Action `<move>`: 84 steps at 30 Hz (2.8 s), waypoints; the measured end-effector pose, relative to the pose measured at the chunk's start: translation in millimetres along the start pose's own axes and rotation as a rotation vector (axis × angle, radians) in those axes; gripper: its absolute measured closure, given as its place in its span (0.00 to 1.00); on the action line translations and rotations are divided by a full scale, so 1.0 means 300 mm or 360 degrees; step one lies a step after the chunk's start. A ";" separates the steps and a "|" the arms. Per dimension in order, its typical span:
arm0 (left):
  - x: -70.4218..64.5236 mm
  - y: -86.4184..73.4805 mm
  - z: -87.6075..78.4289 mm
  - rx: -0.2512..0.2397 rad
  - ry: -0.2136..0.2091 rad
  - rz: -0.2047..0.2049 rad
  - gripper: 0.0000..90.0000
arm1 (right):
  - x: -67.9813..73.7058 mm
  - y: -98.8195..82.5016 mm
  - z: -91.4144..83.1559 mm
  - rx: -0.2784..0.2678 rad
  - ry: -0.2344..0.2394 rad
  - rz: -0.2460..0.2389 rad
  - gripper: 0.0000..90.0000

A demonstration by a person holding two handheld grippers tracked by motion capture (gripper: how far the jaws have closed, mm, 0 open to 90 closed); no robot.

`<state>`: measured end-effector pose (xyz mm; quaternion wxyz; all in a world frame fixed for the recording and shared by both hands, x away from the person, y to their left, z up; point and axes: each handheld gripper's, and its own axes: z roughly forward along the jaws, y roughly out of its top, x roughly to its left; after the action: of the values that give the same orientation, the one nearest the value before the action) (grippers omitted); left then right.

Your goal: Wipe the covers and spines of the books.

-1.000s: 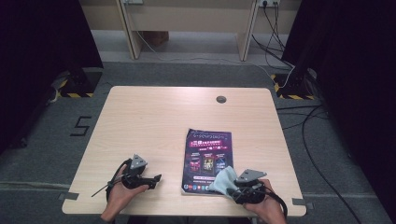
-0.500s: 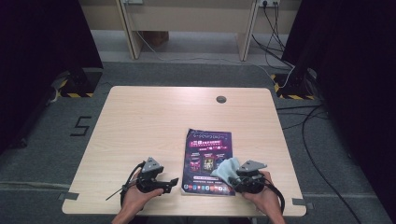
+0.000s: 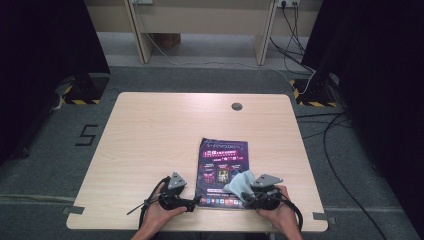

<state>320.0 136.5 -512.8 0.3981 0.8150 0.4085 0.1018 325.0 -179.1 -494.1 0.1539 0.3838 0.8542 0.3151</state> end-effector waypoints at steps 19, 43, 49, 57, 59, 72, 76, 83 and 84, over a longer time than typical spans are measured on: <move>-0.006 -0.012 0.009 -0.0022 0.0028 0.0056 0.21 | -0.207 0.230 0.203 -0.0004 -0.0283 0.0144 0.57; -0.003 -0.014 0.009 -0.0029 0.0019 0.0042 0.21 | -0.148 0.328 0.306 -0.0070 -0.0117 0.0098 0.64; -0.003 -0.014 0.010 -0.0030 0.0017 0.0042 0.21 | -0.238 0.304 0.291 -0.0096 -0.0202 0.0238 0.64; -0.002 -0.014 0.010 -0.0030 0.0016 0.0044 0.21 | -0.126 0.334 0.308 -0.0060 -0.0054 0.0101 0.64; -0.003 -0.015 0.009 -0.0030 0.0021 0.0046 0.21 | -0.055 0.349 0.321 -0.0059 0.0027 0.0029 0.64; -0.001 -0.018 0.008 -0.0040 0.0019 0.0046 0.21 | 0.054 0.378 0.345 -0.0059 0.0148 -0.0117 0.65; -0.003 -0.020 0.009 -0.0050 0.0021 0.0039 0.21 | -0.033 0.361 0.330 -0.0054 0.0044 -0.0006 0.65; -0.002 -0.020 0.009 -0.0051 0.0016 0.0039 0.21 | -0.183 0.294 0.276 -0.0066 -0.0097 0.0157 0.65; -0.001 -0.019 0.009 -0.0050 0.0014 0.0042 0.21 | -0.182 0.283 0.264 -0.0061 -0.0099 0.0152 0.64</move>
<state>317.8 136.7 -518.9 0.4077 0.8136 0.3978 0.1170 448.4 -144.0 -497.1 0.1723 0.4308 0.8235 0.3264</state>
